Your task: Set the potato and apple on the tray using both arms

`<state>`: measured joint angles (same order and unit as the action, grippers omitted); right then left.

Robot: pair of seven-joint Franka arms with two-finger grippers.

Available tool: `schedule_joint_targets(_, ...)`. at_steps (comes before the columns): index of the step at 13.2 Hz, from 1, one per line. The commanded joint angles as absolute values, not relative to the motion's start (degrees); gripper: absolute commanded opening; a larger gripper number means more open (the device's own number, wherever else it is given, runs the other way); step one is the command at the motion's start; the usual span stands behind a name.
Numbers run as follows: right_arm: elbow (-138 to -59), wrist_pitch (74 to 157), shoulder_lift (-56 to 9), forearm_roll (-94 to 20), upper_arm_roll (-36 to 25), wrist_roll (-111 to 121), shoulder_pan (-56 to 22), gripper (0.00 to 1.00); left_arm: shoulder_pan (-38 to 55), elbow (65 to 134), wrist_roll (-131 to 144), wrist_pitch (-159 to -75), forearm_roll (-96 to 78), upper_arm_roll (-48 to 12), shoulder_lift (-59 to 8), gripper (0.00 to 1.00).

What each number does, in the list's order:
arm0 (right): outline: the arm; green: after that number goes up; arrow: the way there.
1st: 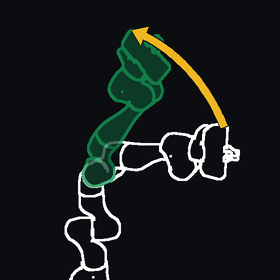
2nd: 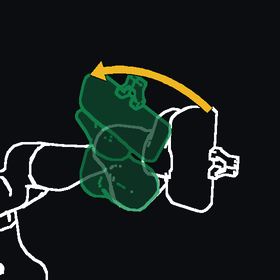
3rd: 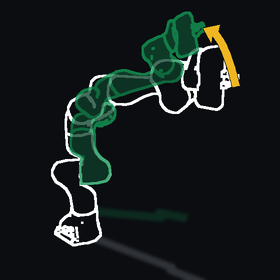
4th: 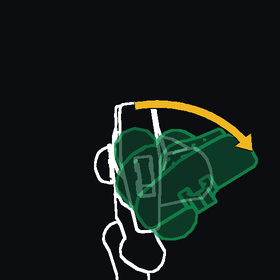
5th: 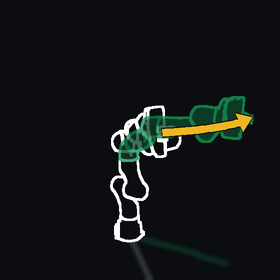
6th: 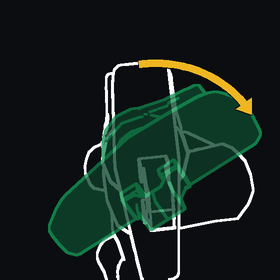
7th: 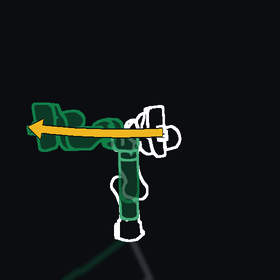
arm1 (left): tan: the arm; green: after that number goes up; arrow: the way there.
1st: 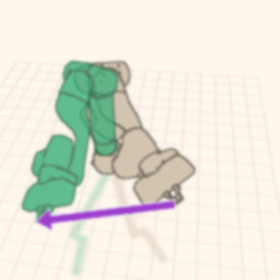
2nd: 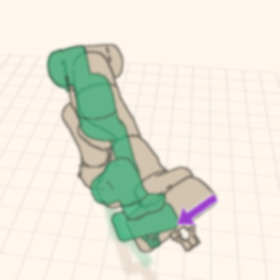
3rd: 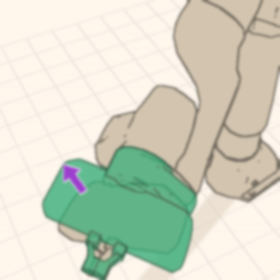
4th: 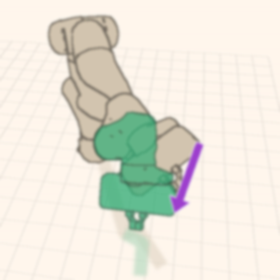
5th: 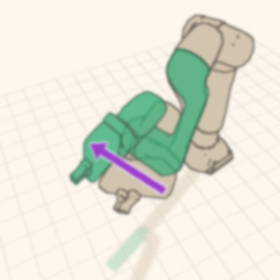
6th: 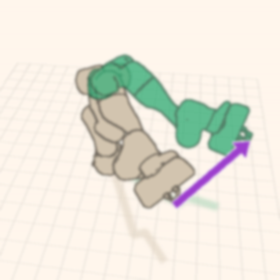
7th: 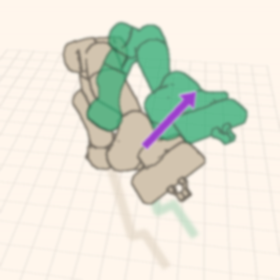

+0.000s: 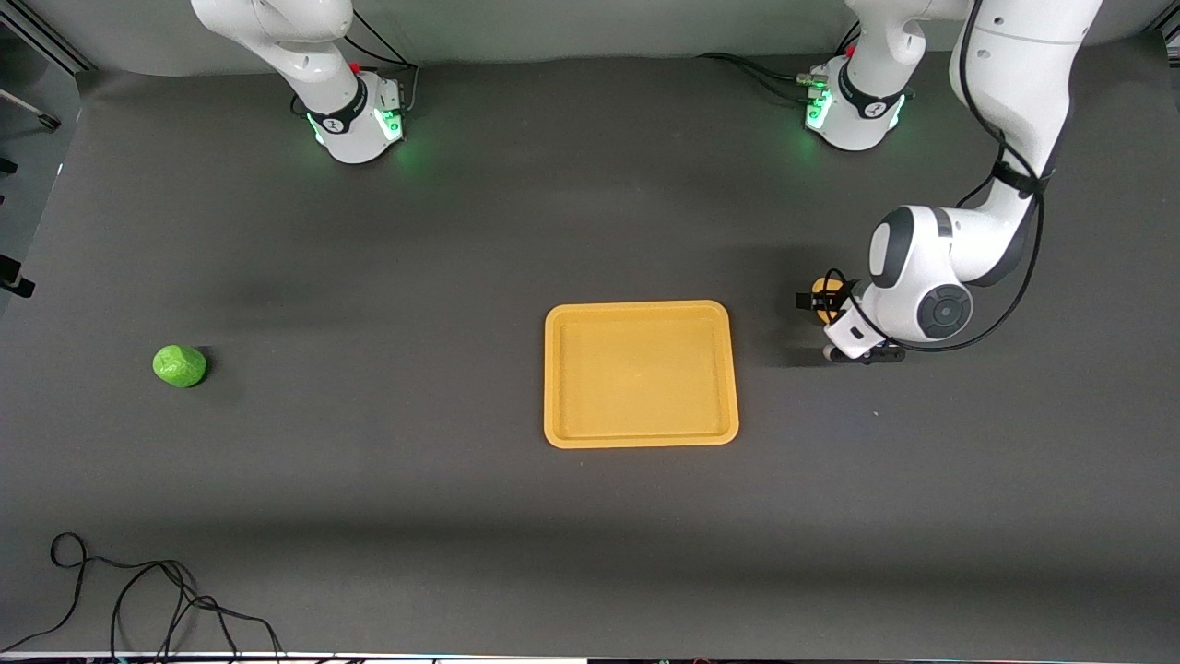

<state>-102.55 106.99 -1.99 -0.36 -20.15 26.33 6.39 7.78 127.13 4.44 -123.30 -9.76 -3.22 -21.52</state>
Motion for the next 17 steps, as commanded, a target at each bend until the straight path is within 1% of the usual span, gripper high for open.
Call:
schedule_joint_targets(1, -110.7, 115.7, -2.3, -2.6, -21.8, 28.0, 5.8, 1.00, 8.1, 127.0, 4.0, -121.6, -9.6, -2.5, -21.0, 0.20)
schedule_joint_targets(2, -113.9, 119.6, -2.9, -4.3, -21.9, 29.2, 5.8, 1.00, 8.2, 126.0, 3.3, -118.9, -9.5, -2.5, -20.3, 0.00)
schedule_joint_targets(4, -117.9, 126.9, -6.1, -7.3, -21.9, 31.4, 5.7, 1.00, 10.6, 122.3, 6.3, -113.9, -9.6, -2.5, -18.6, 0.00)
schedule_joint_targets(6, -118.3, 131.4, -11.1, -9.7, -21.9, 32.6, 5.8, 1.00, 12.6, 113.2, 13.2, -109.4, -9.8, -3.2, -18.3, 0.00)
schedule_joint_targets(7, -118.3, 133.8, -13.7, -12.5, -21.9, 34.3, 5.7, 1.00, 14.8, 108.4, 16.9, -109.4, -9.8, -4.2, -19.2, 0.00)
schedule_joint_targets(8, -118.2, 135.3, -16.1, -15.4, -21.9, 36.8, 5.7, 1.00, 17.6, 103.8, 19.1, -109.5, -9.6, -4.3, -20.7, 0.00)
schedule_joint_targets(10, -118.2, 138.1, -20.4, -21.5, -22.0, 42.3, 6.0, 1.00, 22.7, 94.4, 19.9, -109.9, -9.6, -4.3, -27.3, 0.00)
schedule_joint_targets(11, -118.1, 139.2, -22.0, -23.4, -22.0, 43.8, 6.0, 1.00, 24.5, 92.5, 19.3, -110.7, -9.2, -4.2, -29.5, 0.00)
schedule_joint_targets(13, -118.0, 142.5, -24.8, -24.0, -21.9, 44.3, 6.0, 1.00, 27.1, 92.0, 20.3, -113.5, -3.5, -4.3, -32.9, 0.00)
schedule_joint_targets(15, -117.8, 143.7, -26.4, -24.3, -21.9, 44.4, 6.2, 1.00, 28.2, 92.0, 21.7, -114.2, 0.1, -4.2, -35.4, 0.00)
schedule_joint_targets(17, -117.4, 144.9, -28.2, -24.5, -21.9, 44.4, 6.3, 1.00, 28.4, 91.8, 22.5, -119.2, -0.9, -4.3, -37.7, 0.00)
